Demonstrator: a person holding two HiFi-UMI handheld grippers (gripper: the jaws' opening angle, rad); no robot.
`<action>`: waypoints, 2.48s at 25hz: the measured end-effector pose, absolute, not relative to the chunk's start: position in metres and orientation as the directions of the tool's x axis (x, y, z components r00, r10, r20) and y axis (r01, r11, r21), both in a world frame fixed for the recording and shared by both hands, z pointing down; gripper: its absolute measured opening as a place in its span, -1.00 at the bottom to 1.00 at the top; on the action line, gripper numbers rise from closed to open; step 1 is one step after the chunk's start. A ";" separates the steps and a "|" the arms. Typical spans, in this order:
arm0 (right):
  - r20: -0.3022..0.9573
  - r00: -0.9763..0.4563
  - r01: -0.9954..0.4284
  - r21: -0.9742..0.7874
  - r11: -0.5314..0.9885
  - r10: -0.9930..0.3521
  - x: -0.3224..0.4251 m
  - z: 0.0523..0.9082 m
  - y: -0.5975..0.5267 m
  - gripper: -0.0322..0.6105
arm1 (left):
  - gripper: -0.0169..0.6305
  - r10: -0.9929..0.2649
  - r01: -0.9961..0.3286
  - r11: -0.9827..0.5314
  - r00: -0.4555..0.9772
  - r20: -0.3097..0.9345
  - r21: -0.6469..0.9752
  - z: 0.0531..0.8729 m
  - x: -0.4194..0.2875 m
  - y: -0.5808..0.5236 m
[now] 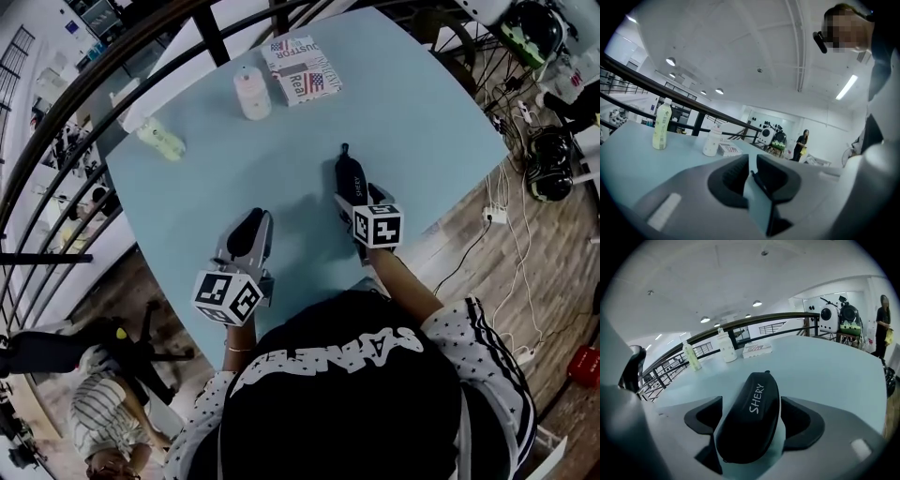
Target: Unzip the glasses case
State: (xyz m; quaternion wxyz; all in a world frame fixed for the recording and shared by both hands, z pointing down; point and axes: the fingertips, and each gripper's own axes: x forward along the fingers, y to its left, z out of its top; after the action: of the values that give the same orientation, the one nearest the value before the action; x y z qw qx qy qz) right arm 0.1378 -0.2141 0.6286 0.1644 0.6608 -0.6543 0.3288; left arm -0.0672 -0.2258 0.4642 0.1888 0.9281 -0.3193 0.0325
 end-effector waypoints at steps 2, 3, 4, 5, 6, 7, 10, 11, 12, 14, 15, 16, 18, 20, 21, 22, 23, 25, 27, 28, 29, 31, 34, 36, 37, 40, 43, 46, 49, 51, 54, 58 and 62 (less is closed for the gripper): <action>0.672 -0.071 -0.974 -0.206 -0.093 -0.738 0.137 0.637 -0.217 0.33 | -0.95 -0.584 -0.610 -0.719 0.790 0.187 0.332 0.466 -0.067 -0.228; 0.681 -0.075 -0.974 -0.205 -0.091 -0.729 0.136 0.641 -0.218 0.35 | -0.95 -0.587 -0.613 -0.716 0.788 0.189 0.332 0.466 -0.067 -0.228; 0.688 -0.082 -0.974 -0.207 -0.087 -0.721 0.134 0.645 -0.219 0.37 | -0.95 -0.590 -0.617 -0.714 0.785 0.190 0.332 0.466 -0.067 -0.228; 0.691 -0.089 -0.975 -0.209 -0.080 -0.717 0.132 0.648 -0.220 0.42 | -0.95 -0.593 -0.620 -0.711 0.783 0.190 0.332 0.465 -0.067 -0.228; 0.692 -0.095 -0.975 -0.210 -0.074 -0.715 0.131 0.650 -0.220 0.42 | -0.95 -0.596 -0.622 -0.709 0.780 0.191 0.331 0.465 -0.067 -0.227; 0.691 -0.100 -0.975 -0.211 -0.068 -0.715 0.131 0.650 -0.221 0.41 | -0.95 -0.598 -0.625 -0.707 0.778 0.192 0.330 0.465 -0.067 -0.226; 0.687 -0.118 -0.971 -0.230 -0.061 -0.717 0.133 0.650 -0.221 0.39 | -0.95 -0.604 -0.632 -0.701 0.772 0.197 0.330 0.465 -0.067 -0.225; 0.686 -0.125 -0.970 -0.237 -0.058 -0.717 0.134 0.649 -0.221 0.38 | -0.95 -0.605 -0.634 -0.699 0.771 0.200 0.330 0.465 -0.067 -0.224; 0.684 -0.130 -0.969 -0.240 -0.052 -0.718 0.134 0.647 -0.220 0.36 | -0.95 -0.606 -0.636 -0.698 0.770 0.202 0.330 0.464 -0.068 -0.224; 0.676 -0.138 -0.971 -0.237 -0.036 -0.724 0.133 0.645 -0.219 0.33 | -0.95 -0.604 -0.635 -0.696 0.770 0.206 0.334 0.463 -0.069 -0.222; 0.671 -0.140 -0.971 -0.237 -0.031 -0.728 0.133 0.643 -0.218 0.32 | -0.95 -0.601 -0.633 -0.696 0.772 0.208 0.339 0.464 -0.069 -0.221; 0.664 -0.144 -0.970 -0.241 -0.029 -0.734 0.133 0.642 -0.218 0.30 | -0.95 -0.598 -0.631 -0.695 0.773 0.211 0.344 0.465 -0.070 -0.221; 0.644 -0.156 -0.966 -0.258 -0.021 -0.749 0.132 0.638 -0.217 0.27 | -0.95 -0.589 -0.624 -0.694 0.779 0.216 0.358 0.468 -0.071 -0.221; 0.619 -0.177 -0.960 -0.281 -0.005 -0.765 0.129 0.633 -0.218 0.25 | -0.95 -0.578 -0.612 -0.691 0.788 0.214 0.385 0.471 -0.071 -0.222; 0.603 -0.191 -0.956 -0.292 0.008 -0.774 0.127 0.628 -0.218 0.24 | -0.95 -0.571 -0.602 -0.689 0.794 0.210 0.404 0.472 -0.071 -0.223; 0.586 -0.205 -0.953 -0.302 0.024 -0.784 0.125 0.623 -0.219 0.23 | -0.95 -0.562 -0.590 -0.686 0.801 0.205 0.425 0.472 -0.070 -0.223; 0.569 -0.219 -0.950 -0.308 0.041 -0.793 0.122 0.618 -0.220 0.22 | -0.95 -0.552 -0.577 -0.684 0.810 0.201 0.446 0.473 -0.069 -0.223; 0.537 -0.243 -0.944 -0.324 0.069 -0.808 0.116 0.607 -0.220 0.20 | -0.95 -0.534 -0.555 -0.679 0.823 0.195 0.481 0.475 -0.067 -0.221; 0.514 -0.263 -0.932 -0.353 0.078 -0.817 0.110 0.600 -0.220 0.19 | -0.95 -0.524 -0.542 -0.673 0.829 0.193 0.504 0.478 -0.067 -0.218; 0.504 -0.271 -0.925 -0.372 0.077 -0.821 0.108 0.598 -0.219 0.19 | -0.95 -0.520 -0.538 -0.669 0.832 0.193 0.513 0.480 -0.067 -0.216; 0.493 -0.277 -0.917 -0.392 0.074 -0.824 0.106 0.596 -0.217 0.18 | -0.95 -0.515 -0.532 -0.665 0.835 0.194 0.524 0.482 -0.067 -0.214; 0.471 -0.293 -0.900 -0.429 0.074 -0.832 0.102 0.591 -0.214 0.18 | -0.95 -0.499 -0.516 -0.660 0.844 0.195 0.545 0.485 -0.066 -0.209; 0.427 -0.331 -0.877 -0.469 0.106 -0.841 0.095 0.579 -0.212 0.17 | -0.95 -0.471 -0.486 -0.654 0.861 0.191 0.580 0.488 -0.061 -0.205; 0.388 -0.368 -0.859 -0.491 0.149 -0.845 0.090 0.567 -0.212 0.17 | -0.95 -0.455 -0.461 -0.646 0.873 0.178 0.608 0.487 -0.056 -0.203; 0.366 -0.388 -0.849 -0.500 0.174 -0.846 0.087 0.560 -0.212 0.17 | -0.95 -0.445 -0.447 -0.643 0.879 0.172 0.622 0.487 -0.053 -0.202; 0.298 -0.449 -0.819 -0.513 0.255 -0.842 0.080 0.539 -0.213 0.17 | -0.95 -0.414 -0.409 -0.641 0.897 0.156 0.650 0.485 -0.041 -0.198; 0.237 -0.518 -0.787 -0.507 0.350 -0.822 0.068 0.516 -0.212 0.17 | -0.95 -0.383 -0.370 -0.647 0.914 0.135 0.667 0.478 -0.031 -0.192; 0.182 -0.586 -0.755 -0.477 0.450 -0.789 0.056 0.493 -0.205 0.17 | -0.95 -0.348 -0.325 -0.654 0.931 0.110 0.683 0.469 -0.021 -0.186; 0.135 -0.656 -0.714 -0.431 0.553 -0.742 0.042 0.474 -0.200 0.16 | -0.95 -0.344 -0.308 -0.655 0.935 0.091 0.690 0.461 -0.015 -0.184; 0.093 -0.701 -0.674 -0.410 0.615 -0.707 0.033 0.463 -0.196 0.16 | -0.95 -0.344 -0.303 -0.652 0.935 0.085 0.695 0.458 -0.012 -0.184; 0.054 -0.745 -0.629 -0.391 0.672 -0.665 0.028 0.450 -0.191 0.16 | -0.95 -0.342 -0.286 -0.649 0.937 0.066 0.705 0.450 -0.009 -0.182; 0.043 -0.814 -0.559 -0.326 0.762 -0.579 0.016 0.443 -0.181 0.16 | -0.95 -0.383 -0.265 -0.620 0.924 0.010 0.738 0.436 -0.012 -0.183; 0.029 -0.860 -0.496 -0.282 0.822 -0.509 0.005 0.438 -0.174 0.16 | -0.95 -0.409 -0.289 -0.618 0.912 0.015 0.731 0.435 -0.011 -0.182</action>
State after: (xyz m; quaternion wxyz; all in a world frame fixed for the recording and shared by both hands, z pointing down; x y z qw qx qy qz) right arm 0.0048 -0.1736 0.4378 -0.0237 0.2633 -0.9541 0.1411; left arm -0.0106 -0.1822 0.4352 0.3913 0.8961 -0.1948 -0.0769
